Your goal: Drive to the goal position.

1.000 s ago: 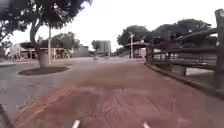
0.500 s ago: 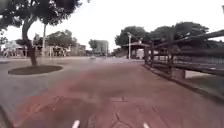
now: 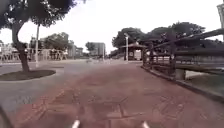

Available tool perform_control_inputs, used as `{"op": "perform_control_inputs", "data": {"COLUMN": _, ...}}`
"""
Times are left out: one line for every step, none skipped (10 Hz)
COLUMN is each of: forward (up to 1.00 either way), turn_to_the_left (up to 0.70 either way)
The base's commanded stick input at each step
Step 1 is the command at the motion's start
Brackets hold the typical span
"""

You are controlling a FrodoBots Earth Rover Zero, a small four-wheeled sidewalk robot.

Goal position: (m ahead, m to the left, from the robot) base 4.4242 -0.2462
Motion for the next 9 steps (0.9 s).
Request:
{"op": "perform_control_inputs", "data": {"forward": 0.7, "turn_to_the_left": 0.08}}
{"op": "perform_control_inputs", "data": {"forward": 0.7, "turn_to_the_left": 0.08}}
{"op": "perform_control_inputs", "data": {"forward": 0.7, "turn_to_the_left": 0.08}}
{"op": "perform_control_inputs", "data": {"forward": 0.7, "turn_to_the_left": 0.08}}
{"op": "perform_control_inputs", "data": {"forward": 0.7, "turn_to_the_left": 0.08}}
{"op": "perform_control_inputs", "data": {"forward": 0.7, "turn_to_the_left": 0.08}}
{"op": "perform_control_inputs", "data": {"forward": 0.7, "turn_to_the_left": 0.08}}
{"op": "perform_control_inputs", "data": {"forward": 0.7, "turn_to_the_left": 0.08}}
{"op": "perform_control_inputs", "data": {"forward": 0.7, "turn_to_the_left": 0.08}}
